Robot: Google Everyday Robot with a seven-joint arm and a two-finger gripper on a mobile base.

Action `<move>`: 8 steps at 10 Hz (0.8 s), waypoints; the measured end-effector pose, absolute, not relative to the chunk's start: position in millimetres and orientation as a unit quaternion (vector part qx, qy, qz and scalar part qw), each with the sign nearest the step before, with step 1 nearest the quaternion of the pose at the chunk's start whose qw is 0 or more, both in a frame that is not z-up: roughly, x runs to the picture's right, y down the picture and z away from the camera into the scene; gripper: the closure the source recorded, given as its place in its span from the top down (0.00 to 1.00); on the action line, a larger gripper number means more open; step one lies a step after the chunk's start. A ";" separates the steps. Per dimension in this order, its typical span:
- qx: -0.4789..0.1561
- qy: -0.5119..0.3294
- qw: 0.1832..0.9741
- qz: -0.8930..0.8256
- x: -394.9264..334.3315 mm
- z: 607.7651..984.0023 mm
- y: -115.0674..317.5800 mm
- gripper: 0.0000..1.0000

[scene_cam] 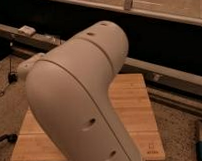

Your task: Place the bottle in the ceramic bowl

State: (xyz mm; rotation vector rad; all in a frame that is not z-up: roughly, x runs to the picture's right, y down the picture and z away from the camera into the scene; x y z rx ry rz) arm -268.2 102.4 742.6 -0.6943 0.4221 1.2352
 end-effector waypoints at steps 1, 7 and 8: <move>-0.312 0.195 0.746 0.556 -273.5 751.1 88.8 0.00; -0.296 0.214 0.753 0.547 -267.9 782.4 52.8 0.29; -0.297 0.217 0.754 0.544 -266.5 783.1 57.0 0.37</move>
